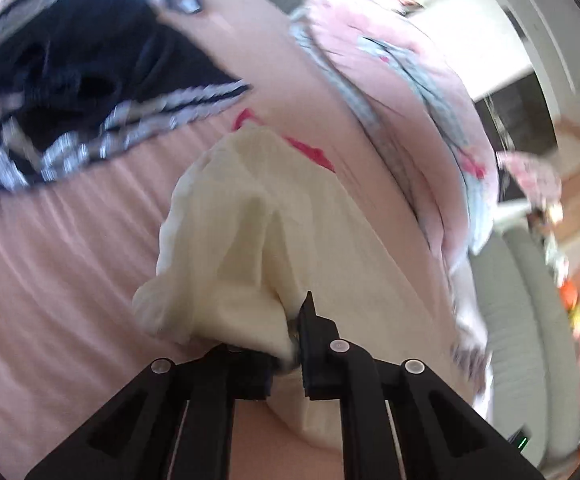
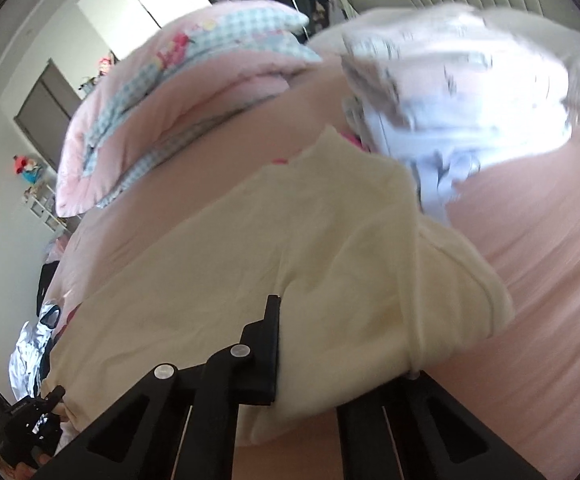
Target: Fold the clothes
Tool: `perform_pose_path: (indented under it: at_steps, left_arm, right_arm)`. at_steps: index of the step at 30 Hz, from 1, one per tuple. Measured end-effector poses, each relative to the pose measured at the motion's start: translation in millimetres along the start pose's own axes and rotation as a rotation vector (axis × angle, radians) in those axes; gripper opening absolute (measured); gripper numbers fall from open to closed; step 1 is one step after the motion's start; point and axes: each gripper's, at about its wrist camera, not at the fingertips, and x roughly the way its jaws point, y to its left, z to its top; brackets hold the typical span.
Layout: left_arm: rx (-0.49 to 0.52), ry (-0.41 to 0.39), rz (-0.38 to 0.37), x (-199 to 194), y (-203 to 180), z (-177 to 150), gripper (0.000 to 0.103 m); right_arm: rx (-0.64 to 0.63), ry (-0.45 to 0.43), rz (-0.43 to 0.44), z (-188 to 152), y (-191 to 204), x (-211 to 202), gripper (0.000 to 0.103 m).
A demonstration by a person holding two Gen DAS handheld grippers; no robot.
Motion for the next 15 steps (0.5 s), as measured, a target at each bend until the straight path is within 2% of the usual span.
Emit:
perform_pose_path:
  at_steps: [7,11,13,15]
  left_arm:
    - [0.120,0.093,-0.022,-46,-8,2,0.007]
    - [0.207,0.247,-0.013,-66,6,-10,0.010]
    - [0.276,0.331,0.033,-70,18,-20,0.012]
    - [0.312,0.421,0.139,-68,35,-29,0.014]
  right_arm:
    - [-0.026,-0.028,0.011,-15,5,-54,0.003]
    - [-0.025,-0.031,0.017,-33,-5,-88,0.003]
    - [-0.040,0.011,-0.010,-53,-20,-95,0.003]
    - [-0.082,0.116,-0.069,-74,-33,-84,0.004]
